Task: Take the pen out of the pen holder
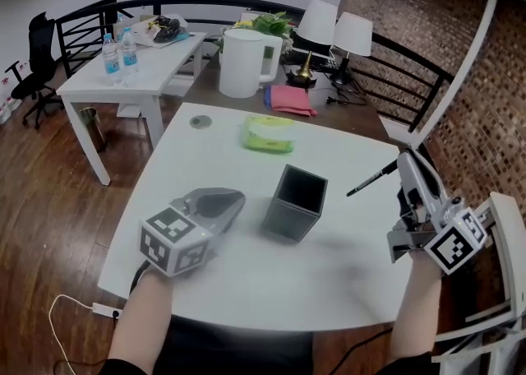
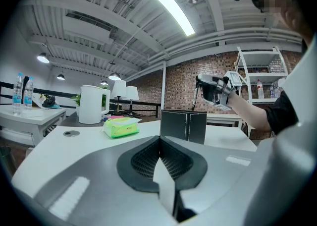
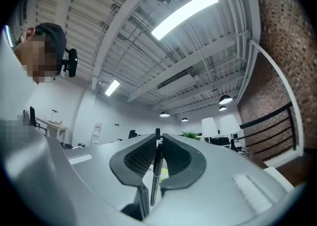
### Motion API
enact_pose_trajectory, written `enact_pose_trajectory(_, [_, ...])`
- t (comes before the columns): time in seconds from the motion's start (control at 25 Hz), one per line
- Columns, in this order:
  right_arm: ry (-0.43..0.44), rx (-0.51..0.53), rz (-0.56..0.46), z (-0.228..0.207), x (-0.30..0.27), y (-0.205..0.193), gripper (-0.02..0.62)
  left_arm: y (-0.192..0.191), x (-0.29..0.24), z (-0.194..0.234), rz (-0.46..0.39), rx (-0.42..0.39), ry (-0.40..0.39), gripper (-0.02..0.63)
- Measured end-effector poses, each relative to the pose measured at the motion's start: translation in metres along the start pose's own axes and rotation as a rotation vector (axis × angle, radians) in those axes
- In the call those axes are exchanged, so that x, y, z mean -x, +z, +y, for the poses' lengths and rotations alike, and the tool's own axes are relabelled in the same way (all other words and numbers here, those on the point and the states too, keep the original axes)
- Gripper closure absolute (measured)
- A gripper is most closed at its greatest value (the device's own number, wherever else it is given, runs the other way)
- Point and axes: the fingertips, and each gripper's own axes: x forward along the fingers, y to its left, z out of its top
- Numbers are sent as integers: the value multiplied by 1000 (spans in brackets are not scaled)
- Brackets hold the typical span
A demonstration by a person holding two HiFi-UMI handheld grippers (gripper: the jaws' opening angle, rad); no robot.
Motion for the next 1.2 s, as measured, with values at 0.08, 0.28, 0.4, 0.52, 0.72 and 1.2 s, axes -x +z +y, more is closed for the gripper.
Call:
enact_pose_trajectory(0.08, [-21,-8,77,-6,4,-18,541,1,0,0,-1,1,0,606])
enact_pose_trajectory(0.28, [-68,-83,331,-17,6,-90,541,1,2,1,-1,3,7,606])
enact_pose_trajectory(0.4, [-75,-156,412,-22,0,-126,541,0,1,1,-1,4,9,606])
enact_pose_trajectory(0.52, [-58,-245,426,-24,-13,-143,538,1,0,0,-1,6,8,606])
enact_pose_trajectory(0.72, [-119,-309,524,-38,-32,-182,535,1,2,0,-1,8,10,606])
enact_pose_trajectory(1.2, [-154,-192,686,-43,-47,-239,523,1,1,0,-3,4,9,606])
